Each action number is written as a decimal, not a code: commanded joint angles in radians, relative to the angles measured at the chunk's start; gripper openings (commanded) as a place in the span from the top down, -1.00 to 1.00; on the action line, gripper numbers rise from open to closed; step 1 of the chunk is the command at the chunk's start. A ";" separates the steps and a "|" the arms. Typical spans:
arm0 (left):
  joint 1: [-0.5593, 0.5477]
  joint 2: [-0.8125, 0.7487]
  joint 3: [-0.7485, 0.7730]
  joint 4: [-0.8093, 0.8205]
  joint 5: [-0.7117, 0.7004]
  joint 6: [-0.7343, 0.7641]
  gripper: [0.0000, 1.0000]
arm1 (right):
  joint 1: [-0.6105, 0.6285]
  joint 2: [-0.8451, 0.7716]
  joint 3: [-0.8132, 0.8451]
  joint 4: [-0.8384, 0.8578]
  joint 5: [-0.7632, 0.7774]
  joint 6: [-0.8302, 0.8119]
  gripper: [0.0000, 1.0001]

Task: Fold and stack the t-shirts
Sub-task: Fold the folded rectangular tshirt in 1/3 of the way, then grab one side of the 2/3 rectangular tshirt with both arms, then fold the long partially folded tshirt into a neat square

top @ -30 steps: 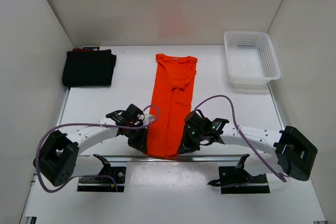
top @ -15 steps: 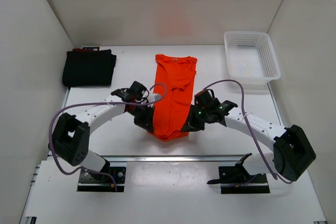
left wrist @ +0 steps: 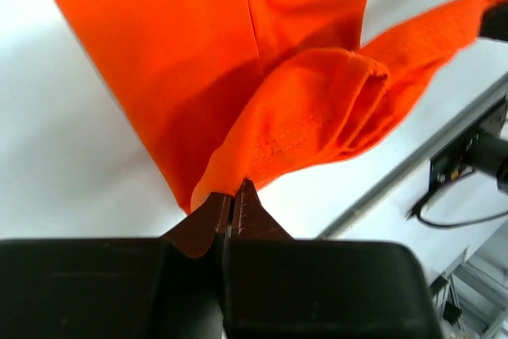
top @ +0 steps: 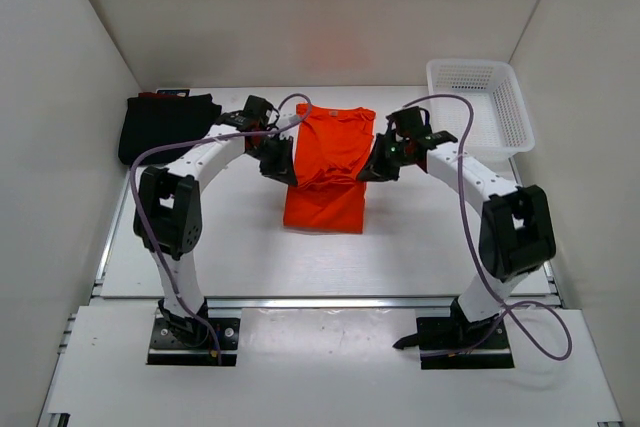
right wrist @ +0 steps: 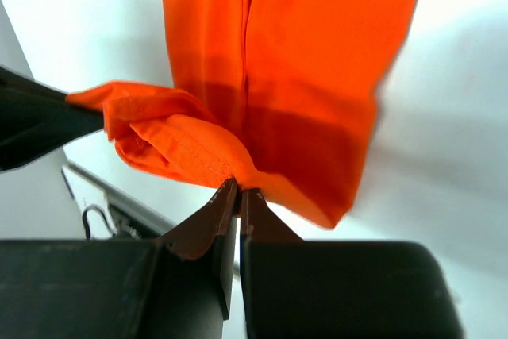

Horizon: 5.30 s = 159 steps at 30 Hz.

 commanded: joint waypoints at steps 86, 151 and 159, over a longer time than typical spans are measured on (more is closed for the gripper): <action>-0.017 -0.218 -0.467 -0.047 0.141 0.178 0.92 | 0.160 -0.368 -0.533 0.156 -0.012 0.198 1.00; 0.193 0.344 0.469 0.045 -0.072 0.013 -0.28 | -0.138 0.562 0.563 0.022 -0.206 0.017 0.45; 0.205 0.124 0.314 0.247 -0.167 0.108 -0.34 | -0.081 0.446 0.574 0.001 0.052 -0.104 0.65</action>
